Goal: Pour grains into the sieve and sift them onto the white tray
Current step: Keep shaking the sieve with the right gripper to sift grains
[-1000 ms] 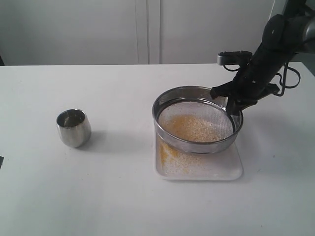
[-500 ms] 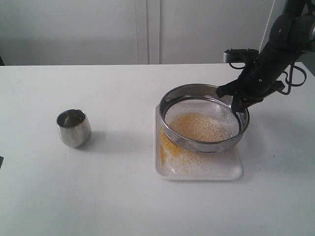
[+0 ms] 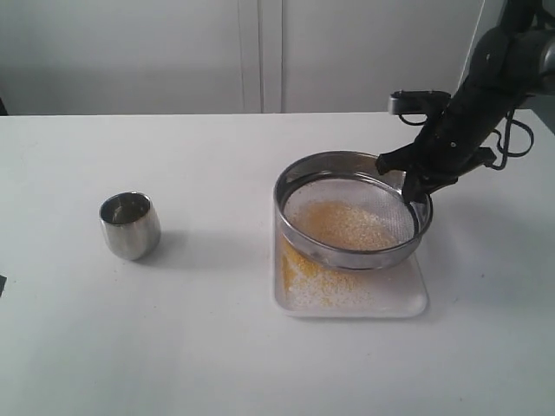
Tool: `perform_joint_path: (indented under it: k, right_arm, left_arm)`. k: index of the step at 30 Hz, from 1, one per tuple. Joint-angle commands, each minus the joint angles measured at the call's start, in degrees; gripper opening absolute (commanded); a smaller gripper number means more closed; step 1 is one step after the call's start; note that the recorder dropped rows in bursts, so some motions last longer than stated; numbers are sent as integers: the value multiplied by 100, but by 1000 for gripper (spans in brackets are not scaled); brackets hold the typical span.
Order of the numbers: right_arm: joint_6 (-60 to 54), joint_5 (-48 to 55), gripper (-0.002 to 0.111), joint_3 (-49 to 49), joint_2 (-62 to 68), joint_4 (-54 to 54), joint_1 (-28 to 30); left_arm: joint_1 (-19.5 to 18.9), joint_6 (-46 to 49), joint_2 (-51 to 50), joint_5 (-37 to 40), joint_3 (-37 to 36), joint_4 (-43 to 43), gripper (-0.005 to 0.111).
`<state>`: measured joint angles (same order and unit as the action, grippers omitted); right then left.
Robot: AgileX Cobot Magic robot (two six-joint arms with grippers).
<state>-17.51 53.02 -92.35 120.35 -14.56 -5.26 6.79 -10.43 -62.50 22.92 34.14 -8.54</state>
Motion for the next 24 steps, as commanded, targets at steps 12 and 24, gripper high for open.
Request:
perform_joint_path:
  k: [12, 24]
  right_arm:
    - [-552, 7, 0, -28, -99, 48, -46]
    - [382, -342, 0, -28, -99, 374, -36]
  left_arm:
    - [-9, -5, 50, 69, -39, 8, 0]
    - [-9, -5, 50, 69, -39, 8, 0]
